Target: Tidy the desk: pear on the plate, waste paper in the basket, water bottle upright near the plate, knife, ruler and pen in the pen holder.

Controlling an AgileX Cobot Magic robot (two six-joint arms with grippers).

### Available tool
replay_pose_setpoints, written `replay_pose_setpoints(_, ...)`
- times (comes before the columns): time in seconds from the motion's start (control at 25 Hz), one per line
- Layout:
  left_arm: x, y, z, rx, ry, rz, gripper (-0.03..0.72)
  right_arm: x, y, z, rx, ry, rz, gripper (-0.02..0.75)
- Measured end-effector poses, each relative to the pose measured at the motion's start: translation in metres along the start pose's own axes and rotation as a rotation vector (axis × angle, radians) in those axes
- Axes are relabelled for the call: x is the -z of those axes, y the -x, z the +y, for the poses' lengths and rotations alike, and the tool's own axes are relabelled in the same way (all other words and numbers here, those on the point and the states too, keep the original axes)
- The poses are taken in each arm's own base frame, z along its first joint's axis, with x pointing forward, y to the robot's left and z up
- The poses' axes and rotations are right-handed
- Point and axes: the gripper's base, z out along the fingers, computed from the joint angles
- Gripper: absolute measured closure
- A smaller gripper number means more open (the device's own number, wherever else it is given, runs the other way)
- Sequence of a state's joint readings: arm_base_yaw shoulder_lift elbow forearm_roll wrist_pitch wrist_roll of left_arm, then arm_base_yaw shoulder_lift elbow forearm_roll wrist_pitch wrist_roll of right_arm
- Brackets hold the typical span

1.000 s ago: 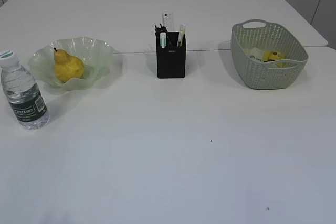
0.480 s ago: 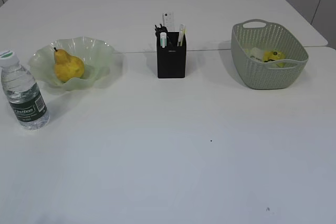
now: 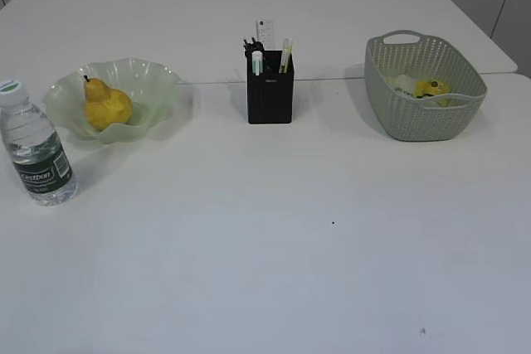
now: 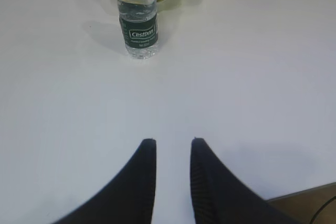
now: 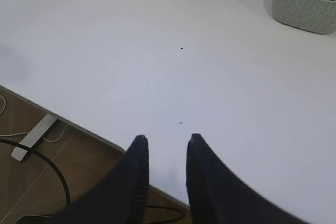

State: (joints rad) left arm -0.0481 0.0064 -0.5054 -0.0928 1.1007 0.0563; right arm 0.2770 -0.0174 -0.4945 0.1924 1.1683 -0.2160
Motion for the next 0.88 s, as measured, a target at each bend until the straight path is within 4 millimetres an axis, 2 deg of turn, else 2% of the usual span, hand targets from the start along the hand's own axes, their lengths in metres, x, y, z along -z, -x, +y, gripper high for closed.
replay_pose_setpoints(0.64, -0.0005, -0.0008, 0.0, -0.004, 0.0, 0.007, 0.535, -0.0002, 0.0001, 0.0001, -0.007, -0.011, 0.0, 0.522)
replay_pose_setpoints(0.88, -0.0005, -0.0009, 0.0, -0.004, 0.0, 0.007, 0.535, -0.0033, 0.0021, 0.0014, -0.106, -0.175, 0.005, 0.522)
